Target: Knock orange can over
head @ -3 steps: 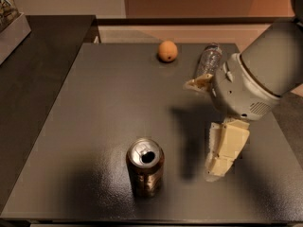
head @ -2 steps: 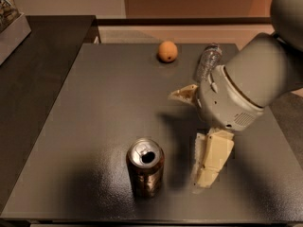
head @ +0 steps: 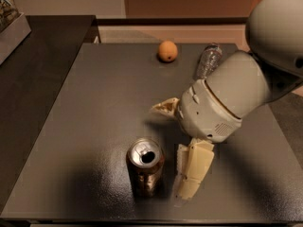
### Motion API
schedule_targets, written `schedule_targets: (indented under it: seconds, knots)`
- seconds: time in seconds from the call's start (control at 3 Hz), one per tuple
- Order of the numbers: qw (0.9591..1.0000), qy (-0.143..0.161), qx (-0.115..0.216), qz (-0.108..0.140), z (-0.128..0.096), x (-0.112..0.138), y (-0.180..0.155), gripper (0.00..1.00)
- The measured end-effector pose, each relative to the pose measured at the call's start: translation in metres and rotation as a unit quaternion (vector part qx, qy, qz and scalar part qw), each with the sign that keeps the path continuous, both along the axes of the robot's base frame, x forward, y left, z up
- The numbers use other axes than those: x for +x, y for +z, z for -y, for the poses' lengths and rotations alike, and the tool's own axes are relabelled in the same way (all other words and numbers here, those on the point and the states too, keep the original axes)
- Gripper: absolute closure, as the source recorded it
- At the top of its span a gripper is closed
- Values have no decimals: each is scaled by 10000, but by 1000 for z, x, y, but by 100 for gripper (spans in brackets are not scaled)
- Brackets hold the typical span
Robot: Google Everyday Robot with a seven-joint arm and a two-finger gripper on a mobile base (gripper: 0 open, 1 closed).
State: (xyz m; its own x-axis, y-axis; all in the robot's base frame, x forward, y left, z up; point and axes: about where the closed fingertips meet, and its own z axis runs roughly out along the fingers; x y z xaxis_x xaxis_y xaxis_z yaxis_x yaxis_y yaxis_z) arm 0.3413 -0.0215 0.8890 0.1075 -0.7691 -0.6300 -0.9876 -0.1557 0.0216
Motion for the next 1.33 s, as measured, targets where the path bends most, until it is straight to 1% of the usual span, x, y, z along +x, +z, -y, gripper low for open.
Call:
schedule_targets:
  seconds: [0.33, 0.67, 1.0, 1.33]
  knots:
    - [9996, 105, 235, -115, -13, -5, -1, 0]
    - [9986, 187, 467, -150, -19, -10, 0, 17]
    - [9974, 284, 648, -139, -22, -14, 1, 41]
    - [9969, 345, 699, -68, -25, -17, 6, 63]
